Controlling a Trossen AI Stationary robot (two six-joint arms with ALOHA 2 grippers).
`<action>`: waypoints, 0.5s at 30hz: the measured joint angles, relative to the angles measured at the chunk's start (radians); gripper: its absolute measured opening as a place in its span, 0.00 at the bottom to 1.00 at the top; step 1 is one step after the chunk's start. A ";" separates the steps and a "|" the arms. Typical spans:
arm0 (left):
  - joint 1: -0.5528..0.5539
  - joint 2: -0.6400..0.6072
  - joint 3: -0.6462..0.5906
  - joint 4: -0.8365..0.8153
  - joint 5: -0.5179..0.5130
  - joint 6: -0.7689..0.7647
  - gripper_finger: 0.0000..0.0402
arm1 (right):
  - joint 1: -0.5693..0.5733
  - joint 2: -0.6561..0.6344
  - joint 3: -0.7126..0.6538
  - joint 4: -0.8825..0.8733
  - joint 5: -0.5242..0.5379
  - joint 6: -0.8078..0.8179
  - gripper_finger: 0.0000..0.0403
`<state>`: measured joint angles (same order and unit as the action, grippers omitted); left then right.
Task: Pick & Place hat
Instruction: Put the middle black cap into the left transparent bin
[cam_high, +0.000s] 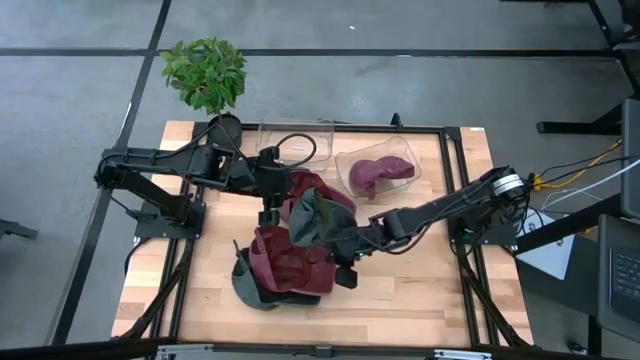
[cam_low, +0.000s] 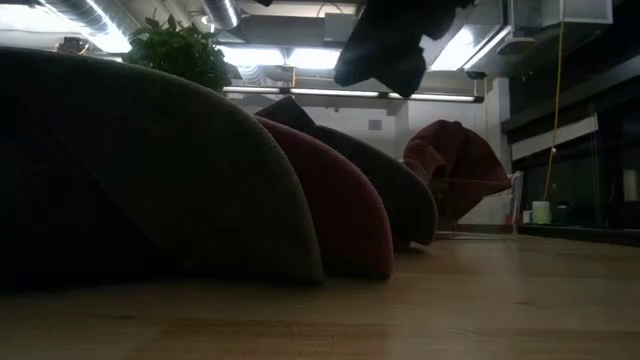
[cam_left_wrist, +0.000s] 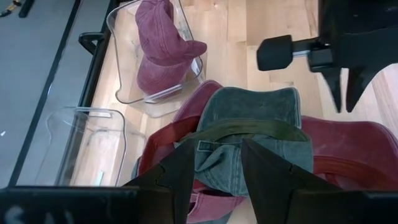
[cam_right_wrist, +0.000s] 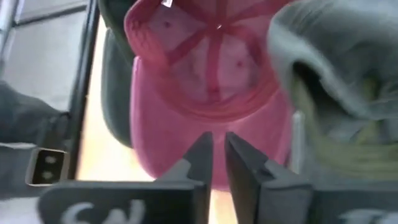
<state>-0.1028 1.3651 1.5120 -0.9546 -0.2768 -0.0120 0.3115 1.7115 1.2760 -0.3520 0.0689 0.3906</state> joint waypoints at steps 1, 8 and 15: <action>0.000 0.000 0.000 0.000 0.001 0.000 0.32 | -0.004 0.000 0.004 -0.008 0.002 -0.025 0.15; 0.000 0.000 0.000 0.000 0.001 -0.003 0.32 | -0.021 -0.002 0.005 -0.049 0.111 -0.056 0.39; 0.000 0.000 0.000 0.000 0.001 -0.003 0.32 | -0.023 0.013 -0.006 -0.116 0.200 -0.044 0.58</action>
<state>-0.1028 1.3651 1.5120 -0.9550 -0.2756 -0.0154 0.2884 1.7240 1.2700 -0.4683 0.2693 0.3462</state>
